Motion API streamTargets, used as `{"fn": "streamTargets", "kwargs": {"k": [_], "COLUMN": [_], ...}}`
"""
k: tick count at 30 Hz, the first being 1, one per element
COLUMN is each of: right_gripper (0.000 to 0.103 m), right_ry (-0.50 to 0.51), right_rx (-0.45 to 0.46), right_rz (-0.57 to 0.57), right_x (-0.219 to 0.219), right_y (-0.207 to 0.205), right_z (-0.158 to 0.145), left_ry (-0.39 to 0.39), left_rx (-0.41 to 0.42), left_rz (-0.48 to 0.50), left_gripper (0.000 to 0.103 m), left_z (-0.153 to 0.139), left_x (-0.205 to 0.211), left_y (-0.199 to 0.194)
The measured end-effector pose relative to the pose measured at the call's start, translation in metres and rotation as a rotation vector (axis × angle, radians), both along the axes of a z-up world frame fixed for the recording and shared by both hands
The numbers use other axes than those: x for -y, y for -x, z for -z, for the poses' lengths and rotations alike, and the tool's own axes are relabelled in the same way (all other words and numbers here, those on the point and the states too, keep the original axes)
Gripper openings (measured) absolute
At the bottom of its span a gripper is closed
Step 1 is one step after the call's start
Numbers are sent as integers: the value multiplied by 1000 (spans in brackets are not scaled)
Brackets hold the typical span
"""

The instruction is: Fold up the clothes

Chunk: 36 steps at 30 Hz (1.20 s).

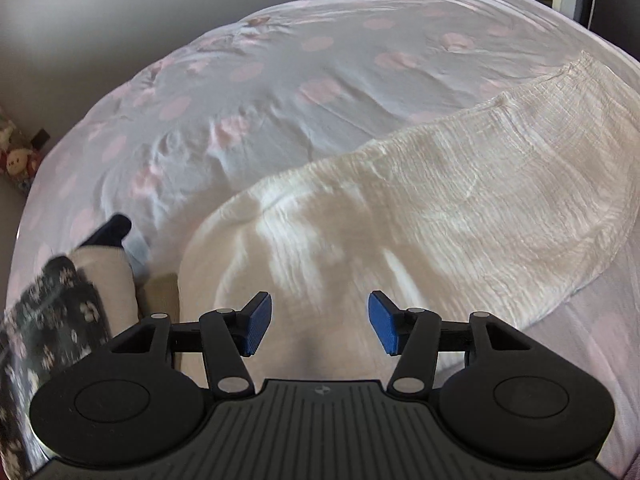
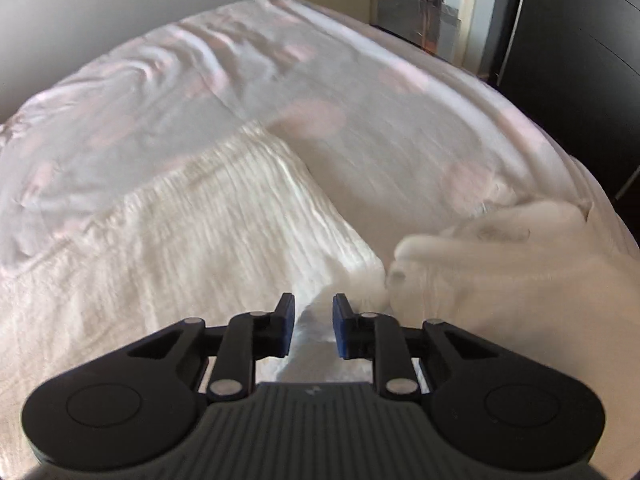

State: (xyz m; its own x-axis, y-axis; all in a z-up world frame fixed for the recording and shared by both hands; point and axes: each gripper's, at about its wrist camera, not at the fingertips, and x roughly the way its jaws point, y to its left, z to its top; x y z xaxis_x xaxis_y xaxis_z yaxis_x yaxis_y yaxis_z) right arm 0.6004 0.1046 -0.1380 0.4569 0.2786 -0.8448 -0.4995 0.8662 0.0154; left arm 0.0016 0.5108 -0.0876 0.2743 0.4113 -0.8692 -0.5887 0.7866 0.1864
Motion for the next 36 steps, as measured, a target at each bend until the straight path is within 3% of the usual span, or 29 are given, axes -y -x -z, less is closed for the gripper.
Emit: {"fn": "streamTargets", "kwargs": {"k": [2, 7, 10, 12, 16, 18, 21, 25, 28, 36], "right_gripper": [16, 19, 25, 36, 41, 42, 45, 48, 62, 63], "right_ry": [25, 58, 20, -9, -152, -204, -260, -319, -295, -372], "right_rx": [17, 70, 140, 168, 114, 80, -22, -108, -83, -191], "right_rz": [-13, -55, -142, -196, -230, -220, -143, -30, 39, 325], "right_x": [-1, -4, -13, -19, -20, -24, -20, -5, 7, 41], "right_y": [5, 25, 75, 114, 197, 239, 270, 266, 255, 159], "right_z": [2, 0, -19, -28, -27, -14, 13, 31, 18, 18], "left_ry": [33, 92, 100, 115, 133, 133, 137, 103, 95, 110], "left_rx": [22, 116, 180, 230, 349, 398, 488, 507, 435, 387], "left_rz": [-61, -240, -341, -404, -526, -583, -681, -707, -687, -631], "left_gripper": [52, 52, 53, 54, 55, 55, 55, 55, 55, 57], "left_z": [5, 10, 9, 11, 21, 29, 41, 57, 70, 85], "left_x": [5, 14, 19, 20, 20, 19, 14, 12, 9, -6], "left_y": [16, 62, 84, 95, 115, 122, 132, 132, 123, 120]}}
